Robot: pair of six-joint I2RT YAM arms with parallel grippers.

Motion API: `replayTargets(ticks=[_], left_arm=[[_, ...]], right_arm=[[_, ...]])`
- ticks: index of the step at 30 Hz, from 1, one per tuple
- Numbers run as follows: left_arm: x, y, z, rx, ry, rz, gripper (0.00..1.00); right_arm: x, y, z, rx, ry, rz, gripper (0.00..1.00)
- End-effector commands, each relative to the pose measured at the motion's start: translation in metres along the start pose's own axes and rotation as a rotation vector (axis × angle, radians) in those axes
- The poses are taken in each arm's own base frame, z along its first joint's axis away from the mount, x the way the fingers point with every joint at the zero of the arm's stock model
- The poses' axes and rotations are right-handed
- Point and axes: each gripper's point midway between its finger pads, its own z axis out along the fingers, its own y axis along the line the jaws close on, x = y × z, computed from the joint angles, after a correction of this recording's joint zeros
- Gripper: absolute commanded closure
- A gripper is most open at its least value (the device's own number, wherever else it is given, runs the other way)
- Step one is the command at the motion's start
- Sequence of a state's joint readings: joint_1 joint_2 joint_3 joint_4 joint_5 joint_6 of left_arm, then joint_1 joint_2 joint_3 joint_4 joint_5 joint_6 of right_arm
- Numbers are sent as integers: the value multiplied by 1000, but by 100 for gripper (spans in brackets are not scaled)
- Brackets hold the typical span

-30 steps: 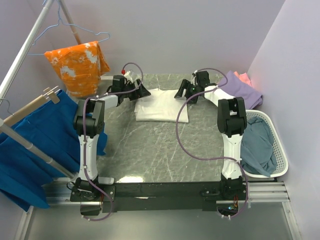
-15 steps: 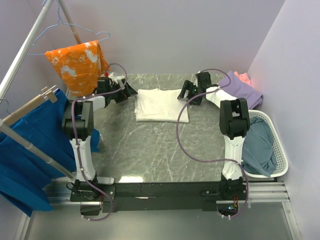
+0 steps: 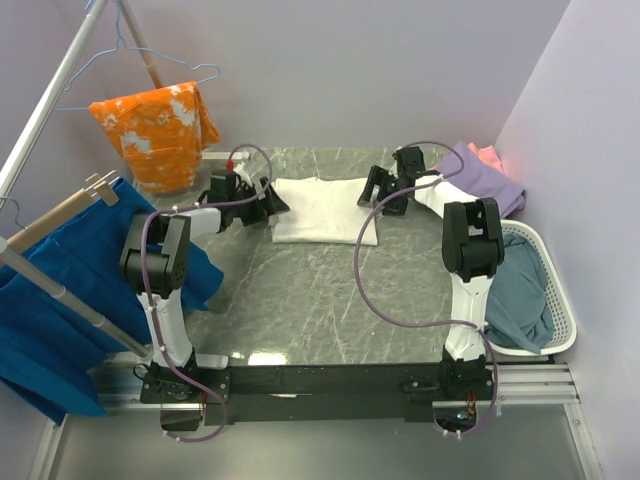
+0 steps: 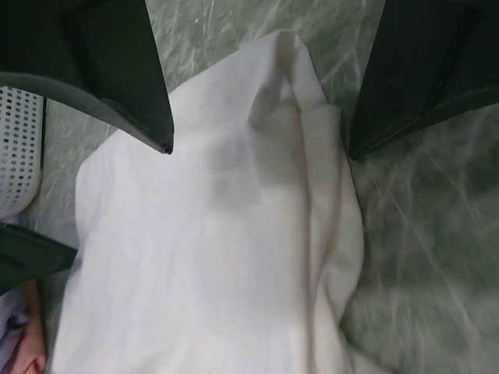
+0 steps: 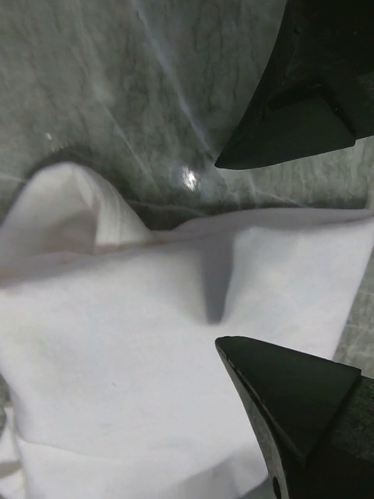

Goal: Fold and stack the t-shirts
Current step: Smooth out wrinkles on the folded tshirt, then put the neatly folded tshirt into the corner of the board with the right arm

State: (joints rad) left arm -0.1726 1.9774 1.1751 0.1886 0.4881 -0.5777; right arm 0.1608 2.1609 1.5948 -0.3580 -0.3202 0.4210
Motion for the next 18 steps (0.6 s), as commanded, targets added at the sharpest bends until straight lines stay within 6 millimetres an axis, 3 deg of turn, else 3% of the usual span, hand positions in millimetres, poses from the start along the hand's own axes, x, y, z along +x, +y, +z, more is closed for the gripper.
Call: replayTargets(ticks=[1,4,9,11,13,14,18], left_arm=[[19,4,10,15,20,-26,1],[33,15,17,-1,41,-51,1],[41,18,28,34,70,-82,1],[43,16,30,52,76,-90,1],[45,14,30,58,79,-89,1],[47,13,30,60,83,-88,1],[54,10,32,73,101,-90,1]], right_arm=[[41,17,7,-81,135,14,7],[59,32,21,-118,194,6,7],[83,55,42,-163,274,16,8],[85,65,44,-190,276,28,9],[80,66,45,-192,247,34,17],[78,66,45,-191,241,48,24],[67,76,50,-226,222,57,98]])
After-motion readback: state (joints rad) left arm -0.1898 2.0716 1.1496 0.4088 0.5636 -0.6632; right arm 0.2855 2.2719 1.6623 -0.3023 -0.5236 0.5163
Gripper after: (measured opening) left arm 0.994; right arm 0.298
